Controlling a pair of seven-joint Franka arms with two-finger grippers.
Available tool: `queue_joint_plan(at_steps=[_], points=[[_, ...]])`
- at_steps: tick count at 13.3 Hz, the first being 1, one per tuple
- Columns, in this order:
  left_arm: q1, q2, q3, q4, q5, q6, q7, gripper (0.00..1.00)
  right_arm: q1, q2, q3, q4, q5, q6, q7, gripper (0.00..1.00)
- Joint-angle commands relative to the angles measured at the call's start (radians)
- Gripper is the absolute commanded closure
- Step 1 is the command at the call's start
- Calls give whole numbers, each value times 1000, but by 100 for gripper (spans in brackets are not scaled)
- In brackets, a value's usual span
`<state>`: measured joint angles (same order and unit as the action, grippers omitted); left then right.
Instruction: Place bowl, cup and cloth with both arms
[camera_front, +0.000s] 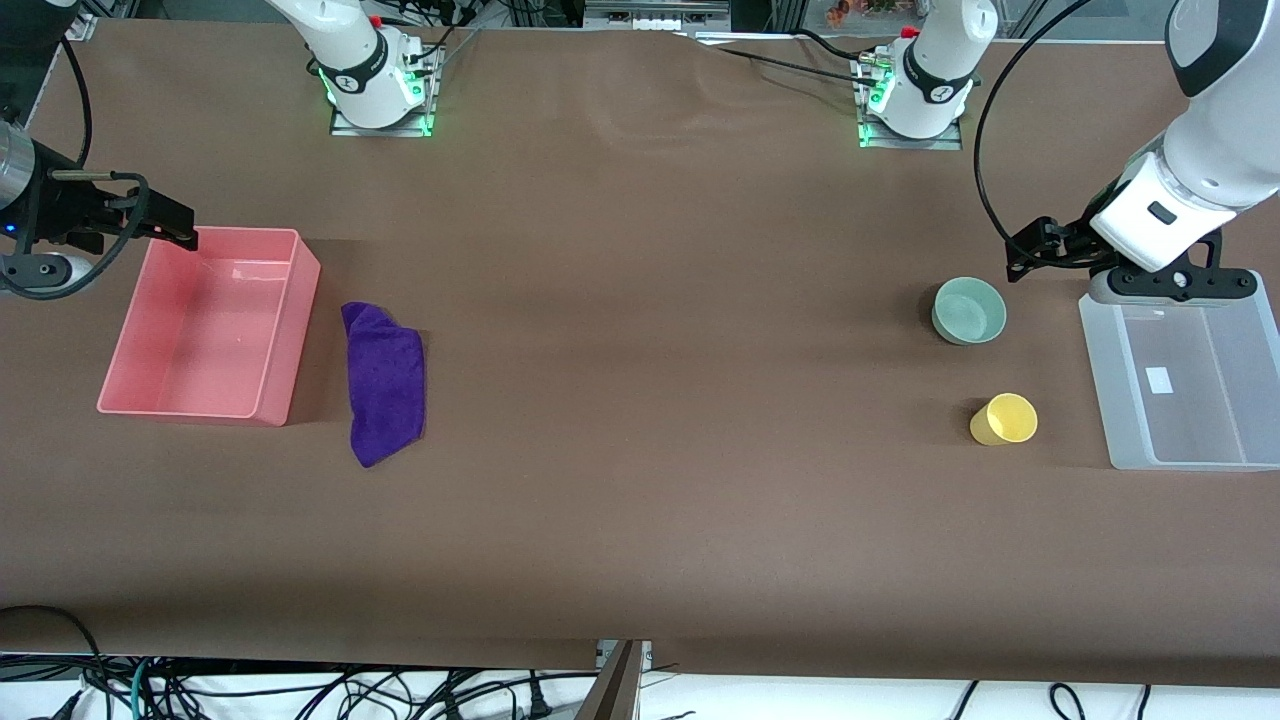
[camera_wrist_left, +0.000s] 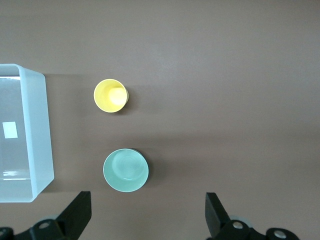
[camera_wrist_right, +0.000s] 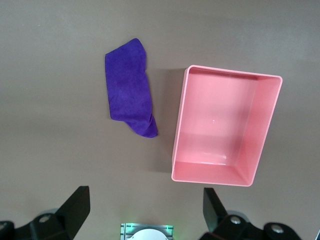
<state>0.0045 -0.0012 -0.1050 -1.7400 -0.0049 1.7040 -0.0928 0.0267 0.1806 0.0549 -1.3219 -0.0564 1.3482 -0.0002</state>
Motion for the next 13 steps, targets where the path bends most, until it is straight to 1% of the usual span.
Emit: queue_joint_plan(at_steps=[1,9,11,12,13], points=[[0,15,2,33,-21,-27,5,0,-1,6,3,20,-14,-1,-12,0],[0,18,4,30,-21,-40,13,0,-1,6,3,20,-13,20,-12,0],[3,46,5,25,-21,-58,19,0,-2,6,0,20,-13,22,-11,0],[20,52,5,24,-20,-87,40,0,-2,6,0,20,-13,22,-9,0],[34,53,5,13,-17,-92,103,0,1,0,2,20,-13,20,-6,0]])
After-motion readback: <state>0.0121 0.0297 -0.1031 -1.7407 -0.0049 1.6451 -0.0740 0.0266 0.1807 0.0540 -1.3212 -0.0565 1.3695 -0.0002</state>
